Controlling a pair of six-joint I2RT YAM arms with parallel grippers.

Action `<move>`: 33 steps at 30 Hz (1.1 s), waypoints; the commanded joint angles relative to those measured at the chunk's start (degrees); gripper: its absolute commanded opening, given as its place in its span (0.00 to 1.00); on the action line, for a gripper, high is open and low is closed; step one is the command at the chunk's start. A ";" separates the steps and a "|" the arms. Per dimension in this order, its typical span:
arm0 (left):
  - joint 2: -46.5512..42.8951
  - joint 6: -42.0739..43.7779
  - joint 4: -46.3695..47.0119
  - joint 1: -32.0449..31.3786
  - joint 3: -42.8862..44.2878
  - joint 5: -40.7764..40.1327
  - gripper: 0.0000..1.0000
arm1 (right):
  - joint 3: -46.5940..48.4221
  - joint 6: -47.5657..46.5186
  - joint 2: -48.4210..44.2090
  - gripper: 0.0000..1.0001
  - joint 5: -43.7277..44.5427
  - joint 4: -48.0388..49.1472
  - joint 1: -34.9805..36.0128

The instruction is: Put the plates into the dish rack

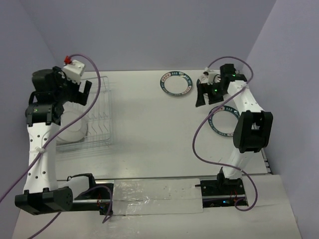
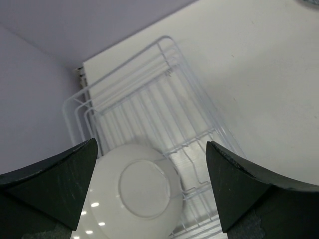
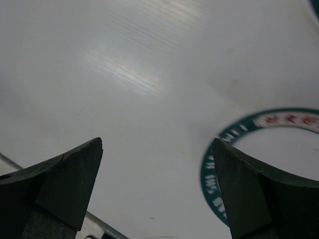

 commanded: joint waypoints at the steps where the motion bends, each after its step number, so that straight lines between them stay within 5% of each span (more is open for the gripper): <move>1: -0.24 1.02 1.57 -5.20 -3.69 -8.51 0.99 | -2.23 -8.34 -4.95 0.97 4.52 -3.36 -7.95; 10: 1.34 -0.91 5.35 -12.33 -7.04 -13.62 0.99 | -29.29 -19.78 -22.61 0.98 22.81 12.54 -6.12; 16: 1.17 -1.18 6.32 -12.86 -7.66 -13.63 0.99 | -43.80 -19.08 -29.22 1.00 39.66 24.14 8.88; 28: 1.08 -1.26 7.55 -13.21 -8.18 -16.35 0.99 | -48.73 -19.50 -14.47 0.94 59.02 42.33 15.94; 33: 0.90 -1.26 9.39 -13.21 -8.97 -17.14 0.99 | -49.35 -20.04 -9.45 0.72 63.77 46.73 17.44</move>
